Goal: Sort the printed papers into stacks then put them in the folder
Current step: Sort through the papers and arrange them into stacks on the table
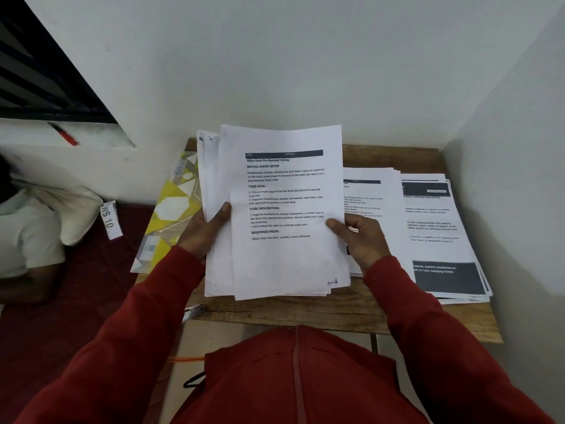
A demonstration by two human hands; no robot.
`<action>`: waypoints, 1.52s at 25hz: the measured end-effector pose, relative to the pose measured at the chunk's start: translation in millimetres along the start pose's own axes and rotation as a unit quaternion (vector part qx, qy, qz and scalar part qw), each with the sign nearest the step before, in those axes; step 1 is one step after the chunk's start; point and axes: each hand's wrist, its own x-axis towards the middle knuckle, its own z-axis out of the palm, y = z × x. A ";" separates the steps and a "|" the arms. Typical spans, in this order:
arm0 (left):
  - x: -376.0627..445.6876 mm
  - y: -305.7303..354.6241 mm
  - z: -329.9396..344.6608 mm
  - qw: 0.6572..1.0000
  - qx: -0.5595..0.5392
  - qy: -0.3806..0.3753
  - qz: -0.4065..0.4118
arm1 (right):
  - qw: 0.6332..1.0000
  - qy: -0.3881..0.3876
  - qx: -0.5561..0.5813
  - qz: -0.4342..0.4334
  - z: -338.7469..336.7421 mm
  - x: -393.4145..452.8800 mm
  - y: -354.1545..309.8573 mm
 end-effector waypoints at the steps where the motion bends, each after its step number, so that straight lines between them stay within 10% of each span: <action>1: -0.7 1.6 -2.4 1.000 0.003 0.005 0.002 | 1.000 0.023 -0.012 -0.010 -1.3 2.0 2.1; 14: -61.8 48.5 -159.3 0.961 0.073 0.251 0.094 | 0.981 0.058 -0.183 0.011 62.3 49.3 25.9; 21: -61.6 39.9 -142.0 0.972 0.038 0.214 0.084 | 0.955 0.008 -0.296 -0.024 81.0 51.7 34.6; 29: -39.8 34.0 -130.9 0.984 -0.014 0.166 0.067 | 0.954 0.140 -0.258 -0.063 29.5 40.7 21.6; 38: -17.5 24.7 -72.5 0.996 -0.018 0.083 0.030 | 0.990 -0.128 -0.046 0.025 82.1 2.4 -17.6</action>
